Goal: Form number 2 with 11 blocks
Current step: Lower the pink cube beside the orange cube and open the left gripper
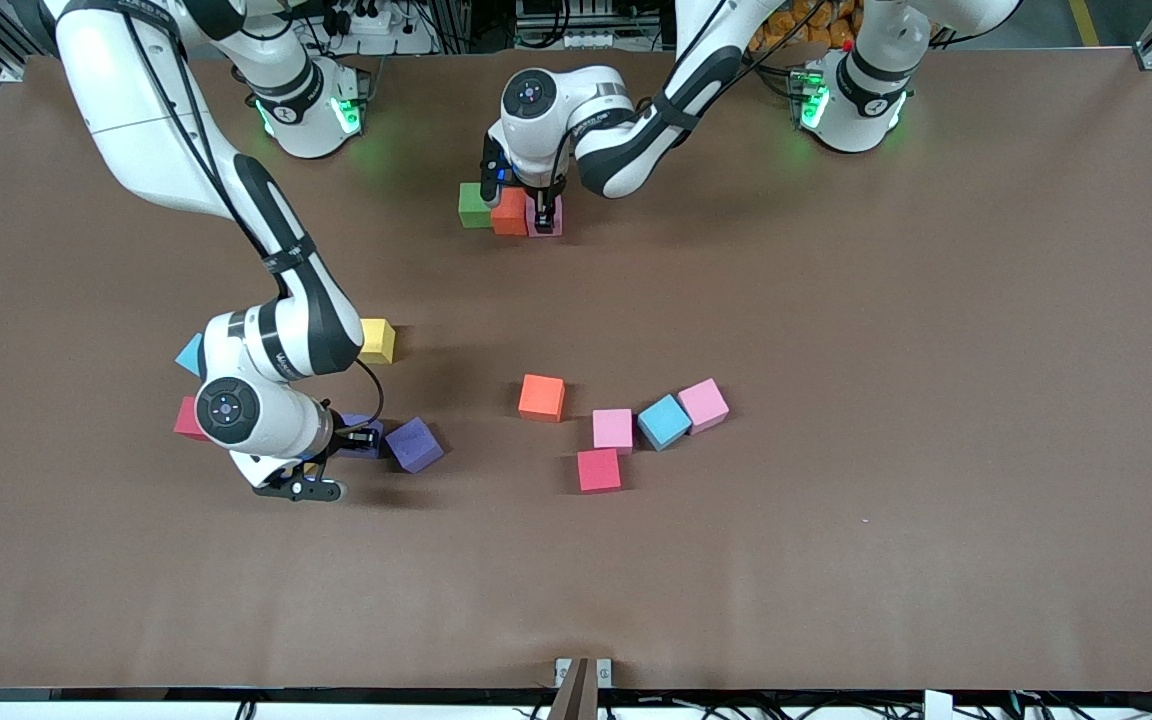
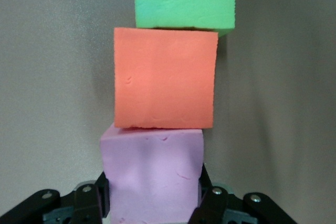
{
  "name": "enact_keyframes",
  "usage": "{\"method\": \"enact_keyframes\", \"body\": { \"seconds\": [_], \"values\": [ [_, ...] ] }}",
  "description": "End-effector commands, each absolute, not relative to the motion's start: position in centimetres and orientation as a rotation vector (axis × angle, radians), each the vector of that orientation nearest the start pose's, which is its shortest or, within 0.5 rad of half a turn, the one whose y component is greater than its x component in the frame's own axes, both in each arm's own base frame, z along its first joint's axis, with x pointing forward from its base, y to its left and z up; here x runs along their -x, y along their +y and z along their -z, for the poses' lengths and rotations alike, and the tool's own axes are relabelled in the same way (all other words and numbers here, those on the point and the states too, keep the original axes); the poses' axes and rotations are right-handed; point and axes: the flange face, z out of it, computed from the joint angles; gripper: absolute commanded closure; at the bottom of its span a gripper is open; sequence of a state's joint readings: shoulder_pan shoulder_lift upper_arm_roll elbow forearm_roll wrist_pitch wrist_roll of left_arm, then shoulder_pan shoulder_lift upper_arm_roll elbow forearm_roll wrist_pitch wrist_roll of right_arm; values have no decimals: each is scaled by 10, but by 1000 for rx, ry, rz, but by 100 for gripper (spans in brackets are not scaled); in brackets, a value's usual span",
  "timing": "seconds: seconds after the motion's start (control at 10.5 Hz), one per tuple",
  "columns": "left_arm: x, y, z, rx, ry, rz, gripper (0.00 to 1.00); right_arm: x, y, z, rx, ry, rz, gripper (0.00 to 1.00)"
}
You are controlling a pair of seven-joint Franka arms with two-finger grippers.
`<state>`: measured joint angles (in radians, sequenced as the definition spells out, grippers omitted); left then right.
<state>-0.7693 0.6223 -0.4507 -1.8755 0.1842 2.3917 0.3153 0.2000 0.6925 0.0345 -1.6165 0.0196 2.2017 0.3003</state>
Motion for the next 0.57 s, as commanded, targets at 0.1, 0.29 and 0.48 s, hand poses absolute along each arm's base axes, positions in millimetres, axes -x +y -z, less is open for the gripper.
{"method": "enact_keyframes", "body": {
  "seconds": [0.1,0.29,0.48],
  "values": [
    [-229,-593,-202,2261,2277,-109,69,-662,151,-205,3121,143,-181,100],
    [-224,-593,-201,2260,2265,-109,0,-662,152,-206,3123,127,-180,100],
    [-224,-593,-201,2228,2274,-88,0,-663,152,-208,3125,98,-174,100]
  ]
}}
